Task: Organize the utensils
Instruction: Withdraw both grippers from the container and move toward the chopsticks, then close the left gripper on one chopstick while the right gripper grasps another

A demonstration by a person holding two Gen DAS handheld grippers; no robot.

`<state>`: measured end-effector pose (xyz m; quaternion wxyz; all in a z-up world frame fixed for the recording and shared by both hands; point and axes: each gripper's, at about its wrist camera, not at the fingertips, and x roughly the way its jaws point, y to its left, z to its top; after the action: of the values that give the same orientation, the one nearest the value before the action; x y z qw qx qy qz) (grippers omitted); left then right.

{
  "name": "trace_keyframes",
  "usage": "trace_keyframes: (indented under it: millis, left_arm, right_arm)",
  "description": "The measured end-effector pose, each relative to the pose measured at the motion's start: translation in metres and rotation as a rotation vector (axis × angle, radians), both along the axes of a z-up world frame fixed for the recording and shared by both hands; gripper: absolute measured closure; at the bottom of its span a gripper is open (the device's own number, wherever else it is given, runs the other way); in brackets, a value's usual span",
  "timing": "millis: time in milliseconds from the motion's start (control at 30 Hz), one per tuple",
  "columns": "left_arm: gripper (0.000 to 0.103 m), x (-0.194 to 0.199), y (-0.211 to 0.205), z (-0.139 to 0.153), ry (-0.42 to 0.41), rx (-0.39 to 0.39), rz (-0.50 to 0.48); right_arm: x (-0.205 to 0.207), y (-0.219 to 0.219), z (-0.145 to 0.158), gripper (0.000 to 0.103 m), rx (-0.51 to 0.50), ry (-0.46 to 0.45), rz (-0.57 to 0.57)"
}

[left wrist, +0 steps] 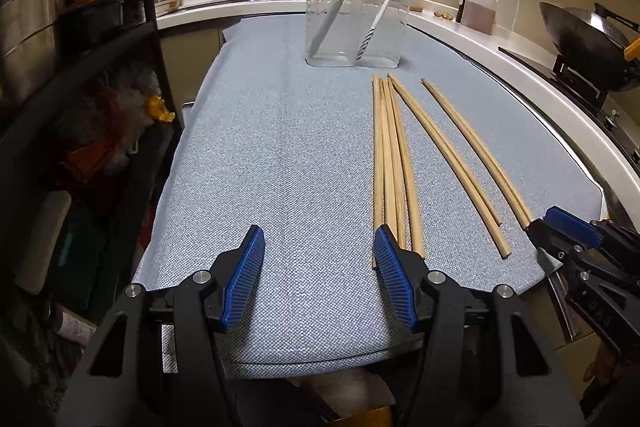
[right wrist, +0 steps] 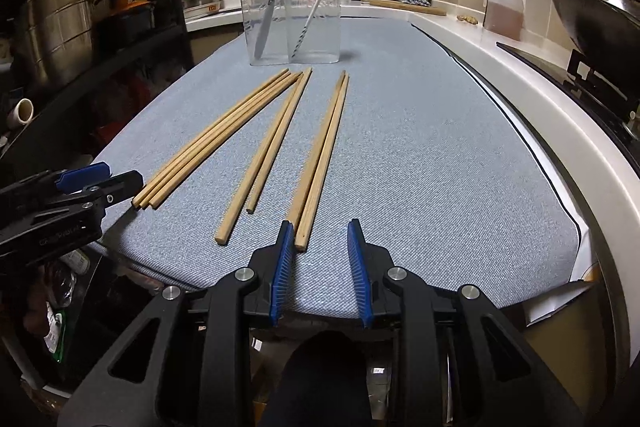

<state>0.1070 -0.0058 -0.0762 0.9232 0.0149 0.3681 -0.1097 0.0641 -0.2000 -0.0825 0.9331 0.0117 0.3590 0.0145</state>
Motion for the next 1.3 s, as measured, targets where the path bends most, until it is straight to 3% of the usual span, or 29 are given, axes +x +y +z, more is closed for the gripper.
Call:
trace_keyframes:
  millis: [400, 533, 733, 833, 900, 967, 1033, 1133, 1300]
  left_arm:
    - [0.046, -0.001, -0.008, -0.003, -0.013, 0.042, -0.03]
    - [0.046, 0.005, -0.011, -0.004, -0.035, 0.037, -0.032]
    - [0.062, -0.001, -0.017, -0.007, -0.101, 0.025, -0.049]
    - [0.08, -0.003, -0.02, -0.008, -0.119, 0.021, -0.055]
    - [0.097, -0.003, -0.023, -0.008, -0.124, 0.025, -0.064]
    - [0.098, -0.002, -0.023, -0.007, -0.111, 0.024, -0.068]
    - [0.098, 0.0, -0.02, -0.003, -0.077, -0.003, -0.075]
    - [0.098, -0.006, -0.016, 0.005, -0.099, -0.003, -0.072]
    - [0.098, -0.019, -0.006, 0.026, -0.148, -0.027, -0.072]
  right_arm:
    - [0.001, -0.007, -0.001, 0.074, 0.004, -0.012, -0.015]
    - [0.006, -0.009, -0.005, 0.073, 0.023, -0.058, 0.0]
    - [0.004, -0.009, -0.015, 0.075, 0.029, -0.166, 0.009]
    - [0.002, -0.008, -0.018, 0.08, 0.021, -0.215, 0.016]
    - [0.0, -0.009, -0.021, 0.082, 0.019, -0.255, 0.025]
    - [0.0, -0.007, -0.021, 0.093, 0.01, -0.266, 0.046]
    - [0.003, -0.004, -0.016, 0.096, 0.007, -0.23, 0.061]
    - [0.007, -0.006, -0.007, 0.096, 0.016, -0.182, 0.055]
    - [-0.007, -0.007, 0.008, 0.096, 0.008, -0.201, 0.052]
